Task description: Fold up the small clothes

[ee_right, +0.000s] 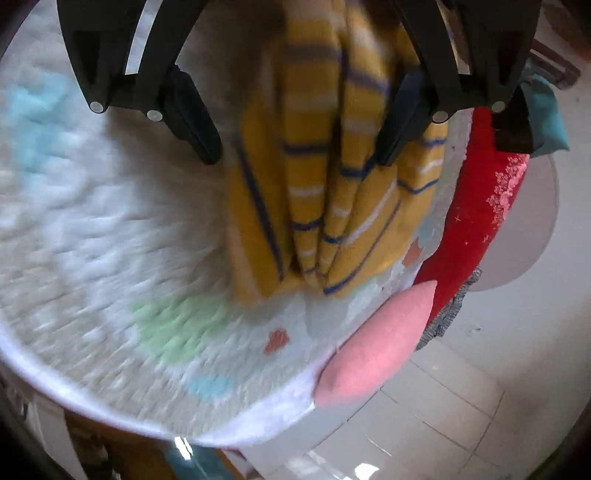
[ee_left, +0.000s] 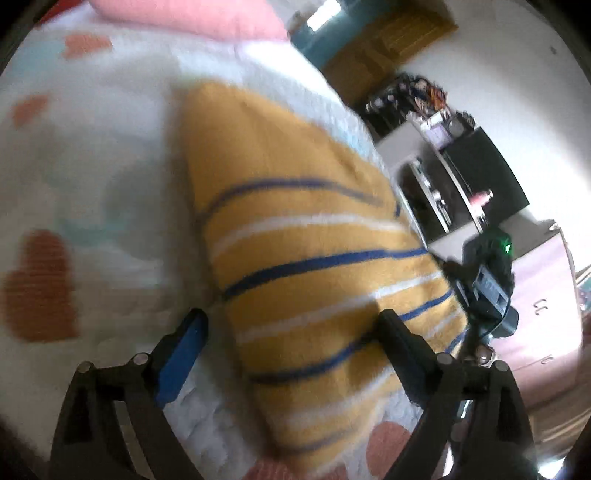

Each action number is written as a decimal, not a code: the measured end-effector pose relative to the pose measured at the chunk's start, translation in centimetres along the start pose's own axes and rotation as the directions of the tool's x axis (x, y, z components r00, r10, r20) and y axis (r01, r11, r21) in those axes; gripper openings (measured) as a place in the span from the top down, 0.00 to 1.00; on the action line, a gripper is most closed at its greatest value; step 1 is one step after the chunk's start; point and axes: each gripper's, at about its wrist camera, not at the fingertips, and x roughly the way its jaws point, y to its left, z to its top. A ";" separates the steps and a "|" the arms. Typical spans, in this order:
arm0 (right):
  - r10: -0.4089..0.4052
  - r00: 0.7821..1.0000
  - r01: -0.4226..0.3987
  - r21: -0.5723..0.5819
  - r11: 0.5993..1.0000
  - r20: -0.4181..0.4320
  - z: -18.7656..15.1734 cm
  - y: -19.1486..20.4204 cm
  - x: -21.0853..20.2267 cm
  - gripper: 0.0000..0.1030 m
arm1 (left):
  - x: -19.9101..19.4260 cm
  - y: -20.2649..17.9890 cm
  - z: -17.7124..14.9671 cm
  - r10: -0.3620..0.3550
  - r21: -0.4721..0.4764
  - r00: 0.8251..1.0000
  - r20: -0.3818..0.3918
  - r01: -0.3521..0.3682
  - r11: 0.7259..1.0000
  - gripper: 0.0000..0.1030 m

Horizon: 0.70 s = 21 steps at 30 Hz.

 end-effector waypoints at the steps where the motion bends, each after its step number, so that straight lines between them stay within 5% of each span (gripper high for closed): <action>1: 0.009 1.000 -0.009 -0.002 1.000 0.003 -0.1 0.4 0.5 0.21 | 0.1 -0.3 0.1 0.005 0.007 1.000 0.010 -0.005 1.000 0.10; 2: 0.067 0.998 -0.066 0.013 0.998 -0.022 -0.2 1.0 1.4 0.42 | -0.1 -0.6 0.2 -0.010 0.004 1.000 0.008 0.010 1.000 0.23; 3: 0.128 0.991 -0.126 0.050 0.991 -0.046 -0.3 1.4 2.0 0.44 | -0.5 -0.8 0.5 -0.052 -0.009 0.999 -0.002 0.052 0.999 0.31; 5: 0.220 0.975 -0.217 0.059 0.974 -0.044 -0.3 3.1 2.0 0.50 | -2.6 -2.2 1.4 -0.025 0.027 1.000 0.019 0.025 0.999 0.40; 9: 0.302 0.953 -0.302 -0.031 0.953 0.007 -0.5 6.1 0.3 0.51 | -6.6 -4.8 2.1 0.070 0.110 0.994 0.081 -0.078 0.991 0.39; 11: 0.221 0.974 -0.217 -0.077 0.973 0.043 -1.2 6.1 -0.3 0.46 | -6.9 -5.0 1.5 0.130 0.108 0.988 0.079 -0.138 0.984 0.23; 14: -0.071 0.996 0.075 -0.106 0.992 0.046 -2.3 4.2 0.7 0.37 | -5.4 -4.4 -1.2 0.319 0.150 0.946 0.062 -0.325 0.934 0.22; 16: -0.036 0.998 0.039 -0.063 0.997 0.051 -3.0 3.0 0.0 0.34 | -4.6 -3.8 -3.8 0.361 0.152 0.931 0.045 -0.364 0.919 0.22; 21: 0.040 0.990 -0.024 -0.122 0.992 0.134 -4.6 5.0 -5.7 0.35 | -7.1 -3.0 -8.7 0.281 0.052 0.954 0.106 -0.288 0.956 0.22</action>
